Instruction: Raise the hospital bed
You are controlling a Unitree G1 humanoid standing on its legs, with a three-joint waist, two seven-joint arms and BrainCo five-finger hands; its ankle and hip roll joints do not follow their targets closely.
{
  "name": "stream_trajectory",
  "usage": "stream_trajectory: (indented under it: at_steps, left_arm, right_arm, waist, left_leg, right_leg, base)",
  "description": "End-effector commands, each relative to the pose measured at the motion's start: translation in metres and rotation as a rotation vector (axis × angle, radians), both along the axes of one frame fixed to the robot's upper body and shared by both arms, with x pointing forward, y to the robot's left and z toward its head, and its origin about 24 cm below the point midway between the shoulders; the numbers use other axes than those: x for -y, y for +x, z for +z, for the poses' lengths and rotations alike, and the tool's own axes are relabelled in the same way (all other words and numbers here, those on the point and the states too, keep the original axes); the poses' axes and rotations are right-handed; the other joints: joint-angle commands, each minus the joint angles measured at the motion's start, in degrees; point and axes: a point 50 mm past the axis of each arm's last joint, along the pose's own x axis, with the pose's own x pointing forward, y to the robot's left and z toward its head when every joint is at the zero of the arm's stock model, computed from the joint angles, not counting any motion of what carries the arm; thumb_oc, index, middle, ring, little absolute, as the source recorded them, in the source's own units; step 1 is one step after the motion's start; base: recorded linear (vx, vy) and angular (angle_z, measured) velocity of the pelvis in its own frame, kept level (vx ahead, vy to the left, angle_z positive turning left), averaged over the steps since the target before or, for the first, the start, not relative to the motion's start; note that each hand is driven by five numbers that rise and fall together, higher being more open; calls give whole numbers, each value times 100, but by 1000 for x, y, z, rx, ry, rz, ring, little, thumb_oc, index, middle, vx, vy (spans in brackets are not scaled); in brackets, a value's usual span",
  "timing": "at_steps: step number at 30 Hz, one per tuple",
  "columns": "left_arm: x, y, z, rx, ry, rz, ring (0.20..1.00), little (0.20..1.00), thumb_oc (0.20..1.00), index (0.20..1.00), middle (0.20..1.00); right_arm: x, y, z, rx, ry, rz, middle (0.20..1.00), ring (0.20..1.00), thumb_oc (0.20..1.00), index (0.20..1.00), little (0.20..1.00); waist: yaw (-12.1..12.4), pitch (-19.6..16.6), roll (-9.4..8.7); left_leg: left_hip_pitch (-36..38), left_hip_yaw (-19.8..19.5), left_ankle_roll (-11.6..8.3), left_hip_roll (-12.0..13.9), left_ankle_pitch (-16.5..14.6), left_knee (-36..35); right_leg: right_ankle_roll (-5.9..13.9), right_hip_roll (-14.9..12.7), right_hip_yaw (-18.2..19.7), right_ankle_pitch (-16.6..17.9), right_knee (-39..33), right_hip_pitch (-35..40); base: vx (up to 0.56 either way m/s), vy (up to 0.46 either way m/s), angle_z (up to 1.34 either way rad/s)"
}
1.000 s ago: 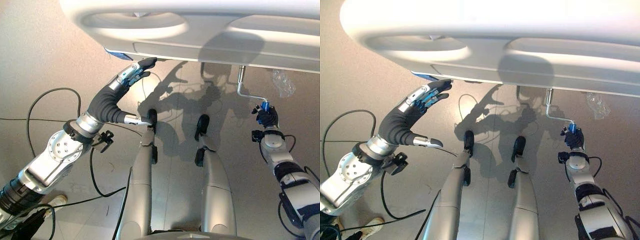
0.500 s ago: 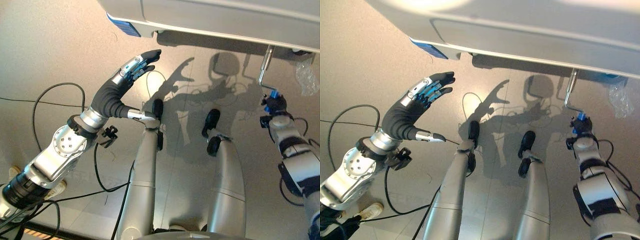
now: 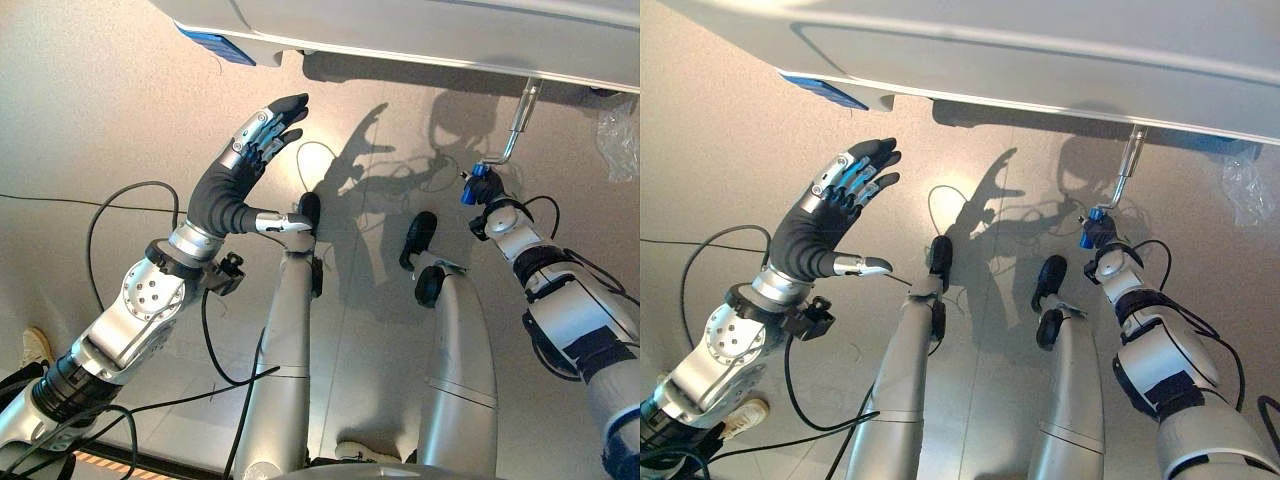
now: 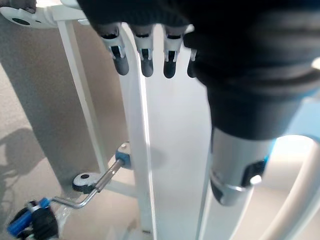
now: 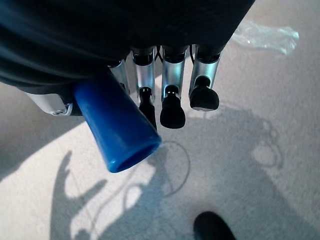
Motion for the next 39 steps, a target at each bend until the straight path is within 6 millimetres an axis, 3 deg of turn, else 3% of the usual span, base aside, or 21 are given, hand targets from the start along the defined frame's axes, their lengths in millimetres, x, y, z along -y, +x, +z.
stream_trajectory:
  at_steps: [1,3,5,8,9,10,11,12,13,15,16,19,20,21,22,27,28,33,39]
  left_arm:
    - [5,-17,13,102,-82,-61,1000,1000,1000,1000,1000]
    - [5,-17,14,104,-84,-62,1000,1000,1000,1000,1000]
    - [7,-18,15,109,-82,-81,1000,1000,1000,1000,1000]
    - [7,-18,13,107,-66,-88,1000,1000,1000,1000,1000]
    - [7,-18,13,106,-66,-89,1000,1000,1000,1000,1000]
    - [6,-18,15,123,-63,-82,1000,1000,1000,1000,1000]
    - [7,-18,12,109,-63,-85,1000,1000,1000,1000,1000]
    - [7,-16,10,109,-52,-69,1000,1000,1000,1000,1000]
    - [6,-16,13,122,-53,-68,1000,1000,1000,1000,1000]
    - [5,-11,7,124,-26,-21,1000,1000,1000,1000,1000]
    - [3,-10,9,144,-14,1,1000,1000,1000,1000,1000]
    - [1,-10,7,148,2,16,1000,1000,1000,1000,1000]
    - [-2,-10,5,142,23,31,1000,1000,1000,1000,1000]
    - [-2,-10,4,142,23,31,1000,1000,1000,1000,1000]
    - [-4,-10,1,128,28,40,1000,1000,1000,1000,1000]
    - [-9,-8,-7,93,30,74,1000,1000,1000,1000,1000]
    - [-20,-5,-18,67,9,165,1000,1000,1000,1000,1000]
    - [-30,-2,-37,-9,-59,244,1000,1000,1000,1000,1000]
    - [-36,-4,-37,-3,-52,262,1000,1000,1000,1000,1000]
  right_arm:
    - [-138,7,-16,-63,-288,543,200,200,200,200,200]
    - [-150,5,-15,-46,-292,585,200,200,200,200,200]
    - [-179,-2,-13,-2,-285,703,200,200,200,200,200]
    - [-215,-21,8,138,-179,906,200,200,200,200,200]
    - [-214,-21,8,137,-177,906,200,200,200,200,200]
    - [-219,-26,22,210,-115,945,200,200,200,200,200]
    - [-218,-27,17,196,-107,943,200,200,200,200,200]
    - [-218,-39,29,284,51,990,200,200,200,200,200]
    - [-218,-38,33,295,44,992,200,200,200,200,200]
    - [-206,-60,45,397,210,1056,200,200,200,200,200]
    - [-200,-67,55,457,252,1071,200,200,200,200,200]
    - [-187,-76,62,515,304,1071,200,200,200,200,200]
    - [-169,-90,70,594,348,1062,200,200,200,200,200]
    - [-169,-90,70,594,348,1062,200,200,200,200,200]
    - [-154,-98,73,648,424,1030,200,200,200,200,200]
    - [-136,-109,69,687,541,991,200,200,200,200,200]
    - [-117,-120,64,723,625,929,200,200,200,200,200]
    - [-88,-131,52,781,729,794,200,200,200,200,200]
    - [-63,-140,54,895,785,670,200,200,200,200,200]
  waist:
    - [222,-120,487]
    - [233,-120,488]
    - [258,-120,508]
    - [238,-120,482]
    - [241,-120,482]
    - [218,-120,466]
    - [217,-120,459]
    - [145,-120,412]
    - [156,-120,423]
    - [-9,-120,295]
    - [-61,-120,256]
    - [-127,-120,189]
    - [-217,-120,115]
    - [-216,-120,116]
    - [-290,-120,72]
    - [-369,-120,14]
    - [-446,-120,-63]
    - [-550,-120,-134]
    - [-627,-120,-178]
  left_leg:
    - [-97,148,251,-285,-137,-50]
    - [-95,140,254,-289,-136,-46]
    - [-91,135,259,-301,-120,-51]
    - [-2,157,261,-285,-69,-164]
    - [10,159,261,-285,-65,-175]
    - [-109,168,280,-273,175,-301]
    - [53,171,264,-282,-34,-230]
    - [144,193,265,-262,30,-370]
    - [10,194,283,-253,226,-444]
    - [399,236,259,-210,96,-610]
    - [347,254,270,-181,325,-792]
    - [549,270,262,-151,384,-983]
    - [766,305,241,-132,452,-1187]
    - [768,304,241,-132,453,-1189]
    - [970,330,228,-109,518,-1396]
    - [1316,362,213,-81,611,-1709]
    - [1601,359,208,-56,654,-1905]
    - [1868,350,223,-52,664,-2049]
    - [2081,378,210,-42,701,-2242]
  right_leg:
    - [461,-3,-37,-28,-73,60]
    - [463,-10,-35,-25,-76,56]
    - [466,-13,-50,-26,-83,79]
    - [477,-13,-49,18,-212,175]
    - [478,-13,-48,22,-220,183]
    - [433,-9,-90,233,-364,82]
    - [484,-10,-41,50,-285,229]
    - [496,-5,-40,111,-420,308]
    - [448,-4,-85,283,-499,185]
    - [510,14,-46,169,-609,525]
    - [476,23,-88,390,-797,475]
    - [506,38,-93,465,-998,669]
    - [539,49,-121,550,-1235,898]
    - [538,50,-122,552,-1238,901]
    - [566,60,-138,639,-1456,1093]
    - [607,105,-167,774,-1830,1445]
    - [630,160,-168,828,-2047,1721]
    - [637,168,-201,865,-2228,1997]
    - [657,181,-170,925,-2425,2196]
  base:
    - [0,0,0]
    - [0,0,0]
    - [0,0,0]
    - [0,0,0]
    - [-76,16,-1]
    - [0,0,0]
    - [0,0,0]
    - [0,0,0]
    - [-33,24,-1]
    - [-17,13,1]
    - [-83,33,1]
    - [-48,8,-3]
    - [-34,-11,-4]
    - [-54,-13,-2]
    - [0,0,0]
    - [-27,3,0]
    - [0,0,0]
    - [-4,-21,-4]
    - [0,0,0]
